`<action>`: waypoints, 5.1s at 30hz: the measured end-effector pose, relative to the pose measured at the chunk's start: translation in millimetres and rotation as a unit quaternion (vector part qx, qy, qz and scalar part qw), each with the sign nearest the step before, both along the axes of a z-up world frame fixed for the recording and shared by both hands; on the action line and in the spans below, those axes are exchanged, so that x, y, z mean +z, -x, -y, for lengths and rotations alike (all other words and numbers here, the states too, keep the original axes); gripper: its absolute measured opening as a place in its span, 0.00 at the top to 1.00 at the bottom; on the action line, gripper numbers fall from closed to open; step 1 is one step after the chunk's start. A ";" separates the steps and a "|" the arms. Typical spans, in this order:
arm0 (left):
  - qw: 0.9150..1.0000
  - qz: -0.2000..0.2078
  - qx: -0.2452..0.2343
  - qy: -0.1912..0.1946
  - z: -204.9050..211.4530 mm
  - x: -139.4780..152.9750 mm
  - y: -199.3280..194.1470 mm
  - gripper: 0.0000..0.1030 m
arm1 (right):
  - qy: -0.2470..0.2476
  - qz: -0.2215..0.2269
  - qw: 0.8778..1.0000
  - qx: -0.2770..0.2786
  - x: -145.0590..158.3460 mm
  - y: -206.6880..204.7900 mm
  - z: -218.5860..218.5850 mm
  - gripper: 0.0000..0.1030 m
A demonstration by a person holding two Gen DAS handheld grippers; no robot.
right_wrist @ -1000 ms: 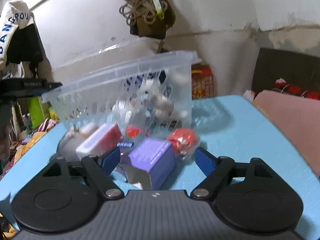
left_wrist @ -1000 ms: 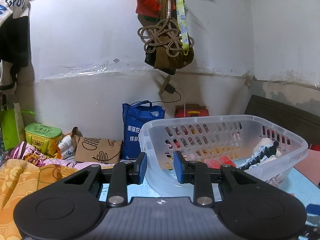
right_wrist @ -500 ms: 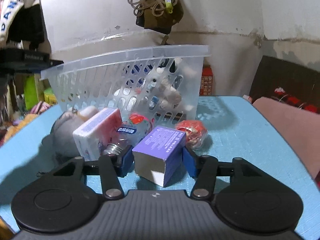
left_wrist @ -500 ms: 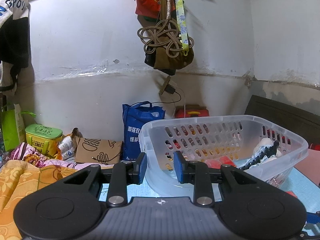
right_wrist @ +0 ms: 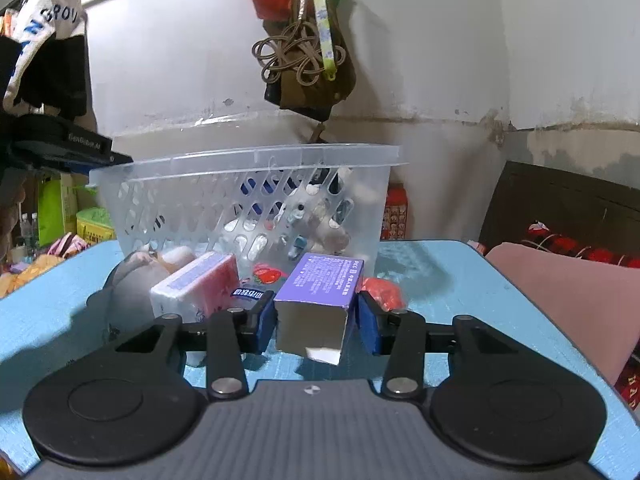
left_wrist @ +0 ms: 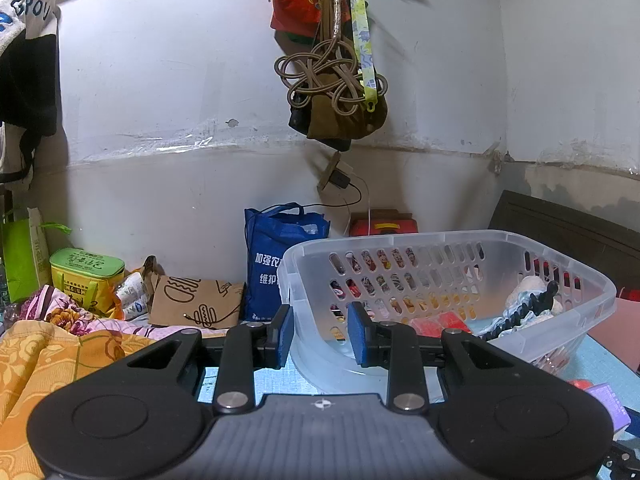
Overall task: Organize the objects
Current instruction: 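Grasp the purple box with the right gripper and lift it, then carry the purple box over the basket and open the right gripper, then grasp the red wrapped ball with the right gripper, then lift the red ball into the basket and open the right gripper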
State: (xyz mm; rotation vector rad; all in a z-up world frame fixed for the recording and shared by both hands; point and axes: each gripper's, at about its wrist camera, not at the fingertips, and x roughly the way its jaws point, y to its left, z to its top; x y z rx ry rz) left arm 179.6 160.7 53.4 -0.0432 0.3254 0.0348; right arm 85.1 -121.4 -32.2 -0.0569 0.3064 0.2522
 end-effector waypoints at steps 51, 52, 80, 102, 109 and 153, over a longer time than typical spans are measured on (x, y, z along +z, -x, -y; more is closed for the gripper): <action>1.000 0.003 -0.009 0.005 -5.2 -1.6 2.5 0.66 | -0.026 -0.052 0.995 0.076 104.1 -109.4 -53.4 0.53; 1.000 0.003 -0.010 0.005 -5.7 -1.6 2.9 0.66 | -0.015 -0.048 0.996 0.073 104.6 -107.4 -54.2 0.37; 1.000 0.004 -0.008 0.002 -2.5 -2.0 2.9 0.65 | -0.065 -0.171 0.982 -0.035 6.0 -96.4 27.9 0.00; 1.000 0.004 -0.003 -0.008 3.2 -0.5 -3.0 0.65 | -0.095 -0.158 0.983 -0.017 8.9 -94.9 28.2 0.52; 1.000 0.004 -0.003 -0.008 3.6 -0.3 -2.2 0.65 | -0.164 -0.124 0.979 -0.011 10.1 -83.7 49.5 0.51; 1.000 0.008 -0.004 -0.009 5.5 -0.7 1.7 0.65 | -0.007 -0.007 0.998 0.063 131.4 -100.8 -63.8 0.52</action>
